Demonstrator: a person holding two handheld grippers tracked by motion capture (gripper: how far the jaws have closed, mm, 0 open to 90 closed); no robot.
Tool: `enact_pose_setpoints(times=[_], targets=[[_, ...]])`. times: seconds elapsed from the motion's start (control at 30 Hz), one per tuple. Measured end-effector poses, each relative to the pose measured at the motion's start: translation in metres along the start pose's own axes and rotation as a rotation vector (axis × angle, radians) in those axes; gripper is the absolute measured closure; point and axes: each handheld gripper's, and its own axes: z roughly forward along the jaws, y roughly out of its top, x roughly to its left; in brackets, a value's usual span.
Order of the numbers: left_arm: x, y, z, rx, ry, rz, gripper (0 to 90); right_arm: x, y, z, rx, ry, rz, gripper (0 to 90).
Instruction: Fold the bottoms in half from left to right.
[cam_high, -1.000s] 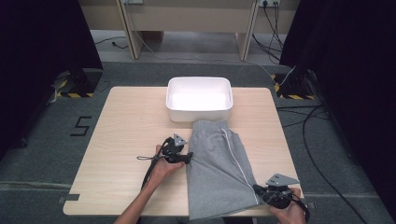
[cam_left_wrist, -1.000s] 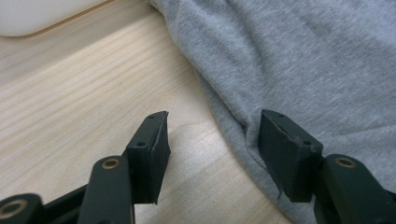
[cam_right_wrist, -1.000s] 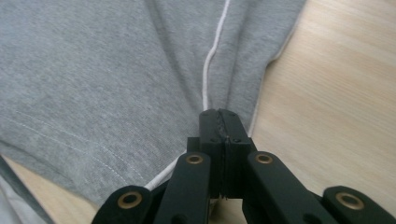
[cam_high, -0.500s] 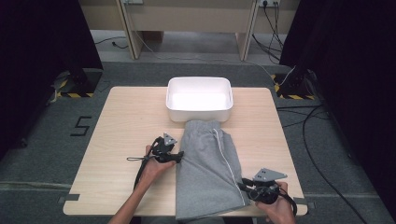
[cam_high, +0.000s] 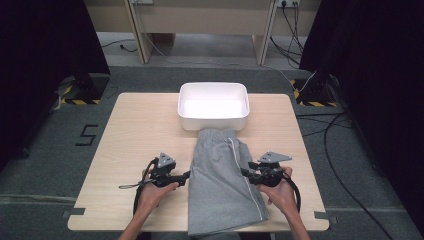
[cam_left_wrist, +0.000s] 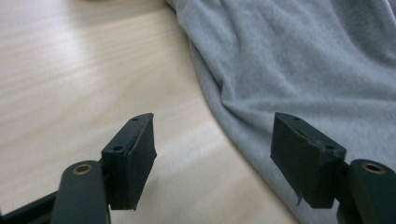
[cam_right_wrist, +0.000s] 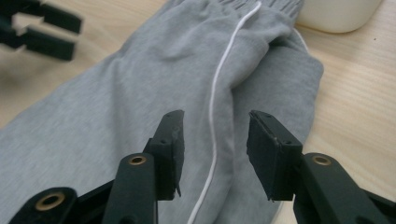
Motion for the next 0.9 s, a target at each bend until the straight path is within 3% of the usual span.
enact_pose_setpoints(times=[0.13, 0.27, 0.4, 0.47, 0.53, 0.6, 0.67, 0.7, 0.8, 0.9], targets=[[0.001, -0.008, -0.001, 0.018, 0.007, 0.002, 28.4, -0.004, 0.009, 0.012, 0.002, -0.024, -0.003, 54.7], [-0.001, -0.011, 0.0, 0.03, -0.004, -0.003, 27.2, -0.006, 0.019, 0.024, 0.007, -0.017, -0.011, 57.9], [-0.009, -0.011, 0.0, 0.028, -0.015, 0.008, 26.2, -0.007, 0.024, 0.037, 0.029, 0.017, -0.007, 72.9], [-0.014, -0.012, 0.002, 0.035, -0.02, 0.024, 26.1, -0.008, 0.026, 0.04, 0.044, 0.002, -0.034, 81.4], [-0.017, -0.014, 0.005, 0.044, -0.019, 0.056, 25.6, -0.01, 0.031, 0.035, 0.035, -0.013, -0.056, 83.4], [-0.02, -0.013, 0.007, 0.051, 0.008, 0.083, 25.5, -0.011, 0.039, 0.023, 0.011, -0.027, -0.08, 83.7], [-0.026, -0.014, 0.009, 0.058, 0.038, 0.132, 25.4, -0.014, 0.046, 0.011, -0.011, -0.043, -0.075, 83.7], [-0.028, -0.014, 0.009, 0.056, 0.04, 0.138, 25.6, -0.017, 0.047, 0.008, -0.015, -0.057, -0.067, 83.7], [-0.03, -0.015, 0.01, 0.048, 0.039, 0.135, 26.1, -0.036, 0.037, 0.016, 0.082, -0.127, -0.048, 83.4], [-0.03, -0.016, 0.01, 0.042, 0.036, 0.135, 25.4, -0.051, 0.014, 0.035, 0.159, -0.12, 0.013, 82.4]])
